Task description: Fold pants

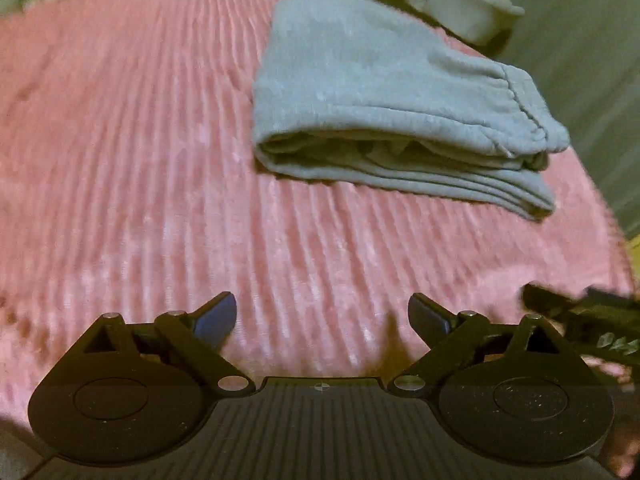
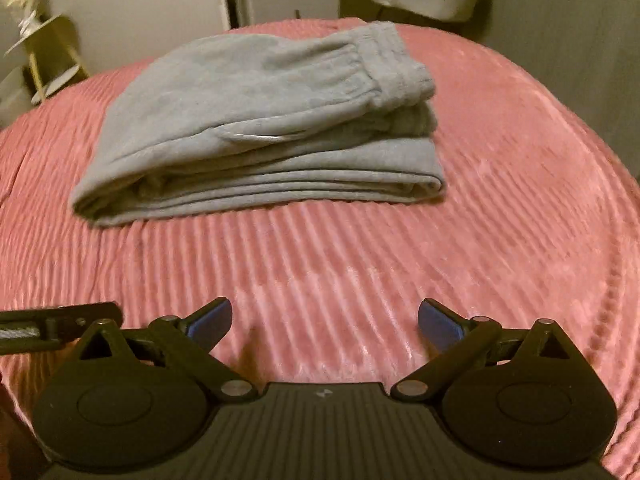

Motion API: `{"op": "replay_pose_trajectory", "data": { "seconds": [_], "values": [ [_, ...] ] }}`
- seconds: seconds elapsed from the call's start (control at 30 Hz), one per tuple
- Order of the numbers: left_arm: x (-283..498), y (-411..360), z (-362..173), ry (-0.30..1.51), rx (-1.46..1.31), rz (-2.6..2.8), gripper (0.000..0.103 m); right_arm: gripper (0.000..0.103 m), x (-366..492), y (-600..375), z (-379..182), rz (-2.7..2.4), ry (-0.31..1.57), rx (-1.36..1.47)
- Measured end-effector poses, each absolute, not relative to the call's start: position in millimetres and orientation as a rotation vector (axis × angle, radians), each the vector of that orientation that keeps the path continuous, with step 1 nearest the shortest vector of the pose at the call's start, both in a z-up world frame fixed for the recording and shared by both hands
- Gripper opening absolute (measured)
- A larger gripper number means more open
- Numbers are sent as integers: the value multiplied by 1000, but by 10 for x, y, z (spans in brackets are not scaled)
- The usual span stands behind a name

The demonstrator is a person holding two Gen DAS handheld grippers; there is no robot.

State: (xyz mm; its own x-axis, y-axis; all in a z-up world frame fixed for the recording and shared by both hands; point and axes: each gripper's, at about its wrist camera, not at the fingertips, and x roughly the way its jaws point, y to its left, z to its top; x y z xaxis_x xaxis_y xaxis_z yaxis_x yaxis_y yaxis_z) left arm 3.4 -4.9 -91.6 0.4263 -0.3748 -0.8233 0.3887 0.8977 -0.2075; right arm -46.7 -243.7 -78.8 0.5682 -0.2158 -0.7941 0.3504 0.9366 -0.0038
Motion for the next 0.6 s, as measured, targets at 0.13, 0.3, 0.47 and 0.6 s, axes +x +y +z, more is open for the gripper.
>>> {"op": "replay_pose_trajectory", "data": {
  "seconds": [0.13, 0.3, 0.47, 0.6],
  "values": [
    [-96, 38, -875, 984, -16, -473, 96, 99, -594, -2302, -700, -344, 824, 108],
    [-314, 118, -761, 887, 165, -403, 97, 99, -668, -2185, -615, -328, 853, 91],
    [-441, 63, -770, 894, 215, -437, 97, 99, -825, -2178, -491, -333, 825, 86],
    [-489, 38, -746, 925, 223, -450, 97, 99, -938, -2275, -397, -342, 828, 149]
  ]
}}
